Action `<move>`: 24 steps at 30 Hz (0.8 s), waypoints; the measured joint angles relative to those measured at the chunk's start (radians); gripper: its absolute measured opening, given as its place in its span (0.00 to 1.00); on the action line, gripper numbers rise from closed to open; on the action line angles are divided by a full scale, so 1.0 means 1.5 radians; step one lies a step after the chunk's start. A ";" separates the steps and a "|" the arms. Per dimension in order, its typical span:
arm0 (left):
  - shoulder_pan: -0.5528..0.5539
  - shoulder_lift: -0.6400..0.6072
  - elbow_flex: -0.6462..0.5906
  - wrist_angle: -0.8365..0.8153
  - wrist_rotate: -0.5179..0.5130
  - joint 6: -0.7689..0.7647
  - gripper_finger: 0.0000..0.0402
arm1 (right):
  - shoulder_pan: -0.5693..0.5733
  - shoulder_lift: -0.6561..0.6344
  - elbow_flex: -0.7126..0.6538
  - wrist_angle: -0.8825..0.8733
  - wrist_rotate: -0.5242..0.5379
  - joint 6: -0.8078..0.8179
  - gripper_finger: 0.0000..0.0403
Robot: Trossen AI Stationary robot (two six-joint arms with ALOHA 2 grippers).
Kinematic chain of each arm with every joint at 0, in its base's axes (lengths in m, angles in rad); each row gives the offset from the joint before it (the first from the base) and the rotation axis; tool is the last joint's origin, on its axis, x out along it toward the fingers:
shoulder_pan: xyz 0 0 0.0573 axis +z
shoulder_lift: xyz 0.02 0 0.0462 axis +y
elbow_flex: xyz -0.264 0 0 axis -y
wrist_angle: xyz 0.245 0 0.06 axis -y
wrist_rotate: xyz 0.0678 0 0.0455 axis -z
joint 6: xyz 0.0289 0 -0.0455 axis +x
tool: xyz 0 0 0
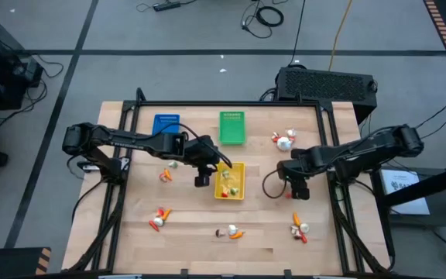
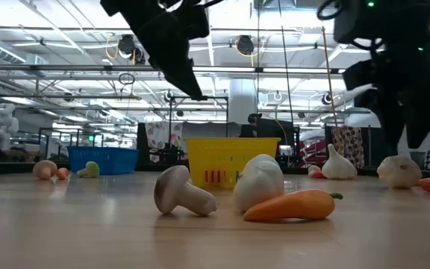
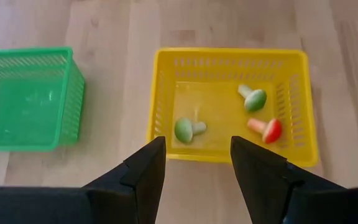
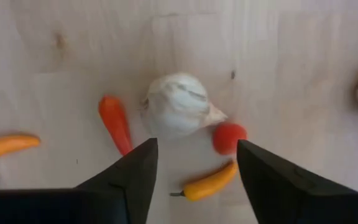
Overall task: Sort produce into baskets
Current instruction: Put the brown mushroom into the yellow bin
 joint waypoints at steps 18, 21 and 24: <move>0.001 -0.003 0.000 0.045 0.027 0.058 0.47 | -0.354 0.084 0.219 0.067 0.080 -0.053 0.60; 0.001 -0.003 0.000 0.050 0.043 0.056 0.47 | -0.409 0.144 0.219 0.088 0.070 -0.038 0.60; 0.000 -0.003 0.000 0.049 0.045 0.042 0.47 | -0.445 0.207 0.218 0.091 0.068 -0.039 0.60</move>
